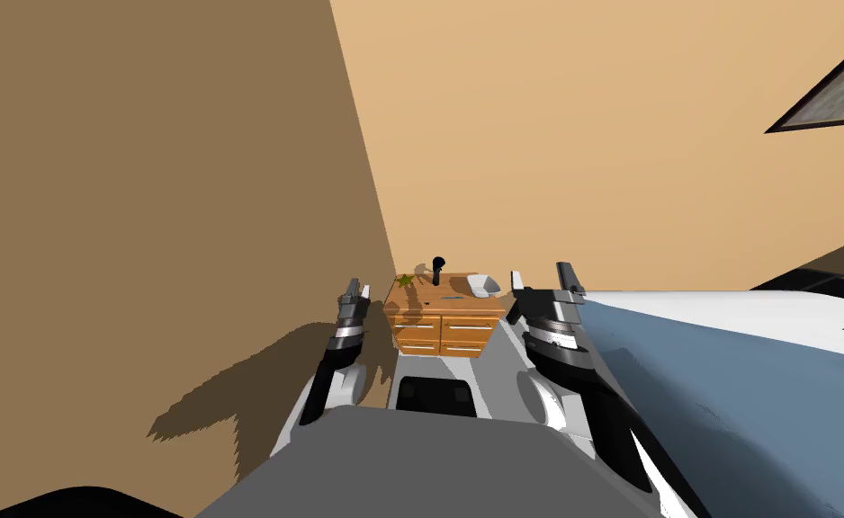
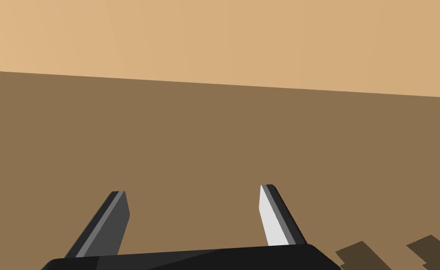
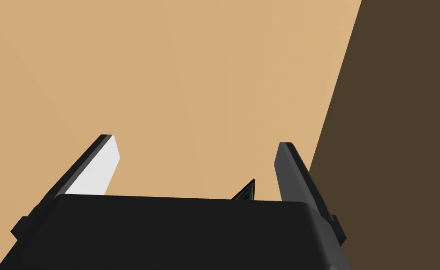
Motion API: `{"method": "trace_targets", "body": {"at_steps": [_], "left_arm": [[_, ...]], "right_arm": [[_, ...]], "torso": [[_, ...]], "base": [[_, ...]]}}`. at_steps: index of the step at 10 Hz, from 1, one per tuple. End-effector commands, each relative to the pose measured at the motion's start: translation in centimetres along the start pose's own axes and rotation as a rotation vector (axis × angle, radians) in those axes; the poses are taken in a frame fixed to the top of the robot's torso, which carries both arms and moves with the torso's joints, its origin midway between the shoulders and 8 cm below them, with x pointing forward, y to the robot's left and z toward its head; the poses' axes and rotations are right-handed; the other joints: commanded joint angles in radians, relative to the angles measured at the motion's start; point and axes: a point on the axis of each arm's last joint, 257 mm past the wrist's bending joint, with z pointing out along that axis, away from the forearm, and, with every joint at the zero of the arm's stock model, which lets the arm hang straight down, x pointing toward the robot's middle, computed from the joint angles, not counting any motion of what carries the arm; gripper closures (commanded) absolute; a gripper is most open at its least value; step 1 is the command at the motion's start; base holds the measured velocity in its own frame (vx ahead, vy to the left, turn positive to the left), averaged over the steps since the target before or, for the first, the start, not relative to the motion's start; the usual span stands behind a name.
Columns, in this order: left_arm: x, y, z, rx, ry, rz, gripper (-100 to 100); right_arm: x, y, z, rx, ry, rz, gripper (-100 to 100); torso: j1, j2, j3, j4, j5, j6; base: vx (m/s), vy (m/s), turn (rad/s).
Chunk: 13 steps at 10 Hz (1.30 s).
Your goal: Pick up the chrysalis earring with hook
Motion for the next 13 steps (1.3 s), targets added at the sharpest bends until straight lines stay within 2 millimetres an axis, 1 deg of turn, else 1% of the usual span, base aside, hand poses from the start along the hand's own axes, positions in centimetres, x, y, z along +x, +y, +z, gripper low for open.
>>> {"method": "trace_targets", "body": {"at_steps": [1, 4, 5, 7, 8, 9, 11, 12, 13], "left_arm": [[0.5, 1.2, 0.4, -0.025, 0.027, -0.007, -100], [1.3, 4.0, 1.5, -0.082, 0.058, -0.038, -100], [1.3, 4.0, 1.5, -0.082, 0.058, -0.038, -100], [2.0, 6.4, 2.5, -0.132, 0.076, -0.071, -100], [2.3, 7.9, 2.9, -0.167, 0.083, -0.089, -100], [2.4, 7.7, 3.1, -0.161, 0.085, -0.091, -100], [3.3, 10.4, 4.3, -0.224, 0.101, -0.133, -100], [3.4, 10.4, 4.5, -0.222, 0.102, -0.133, -100], [3.9, 12.0, 4.9, -0.261, 0.109, -0.155, -100]], "right_arm": [[0.0, 0.0, 0.0, 0.000, 0.000, 0.000, 0], [0.0, 0.0, 0.0, 0.000, 0.000, 0.000, 0], [0.0, 0.0, 0.0, 0.000, 0.000, 0.000, 0], [0.0, 0.0, 0.0, 0.000, 0.000, 0.000, 0], [0.0, 0.0, 0.0, 0.000, 0.000, 0.000, 0], [0.0, 0.0, 0.0, 0.000, 0.000, 0.000, 0], [0.0, 0.0, 0.0, 0.000, 0.000, 0.000, 0], [0.0, 0.0, 0.0, 0.000, 0.000, 0.000, 0], [0.0, 0.0, 0.0, 0.000, 0.000, 0.000, 0]], "torso": [[0.000, 0.000, 0.000, 0.000, 0.000, 0.000], [0.001, 0.003, 0.001, 0.001, 0.000, 0.000], [0.001, 0.003, 0.002, 0.001, 0.000, 0.000], [0.001, 0.002, 0.001, 0.000, 0.000, 0.000], [0.001, 0.002, 0.001, 0.000, 0.000, 0.000], [0.002, 0.003, 0.002, 0.001, 0.000, 0.000], [0.001, 0.003, 0.002, 0.001, 0.000, 0.000], [0.001, 0.004, 0.002, 0.001, 0.000, 0.000], [0.001, 0.004, 0.002, 0.001, 0.000, 0.000]], "base": [[-0.017, 0.004, -0.002], [-0.045, 0.015, -0.001], [-0.034, 0.015, -0.001], [-0.039, 0.015, 0.006], [-0.071, 0.024, 0.009], [-0.052, 0.019, -0.004], [-0.063, 0.013, 0.013], [-0.063, 0.017, 0.000], [-0.058, 0.022, 0.010]]}}
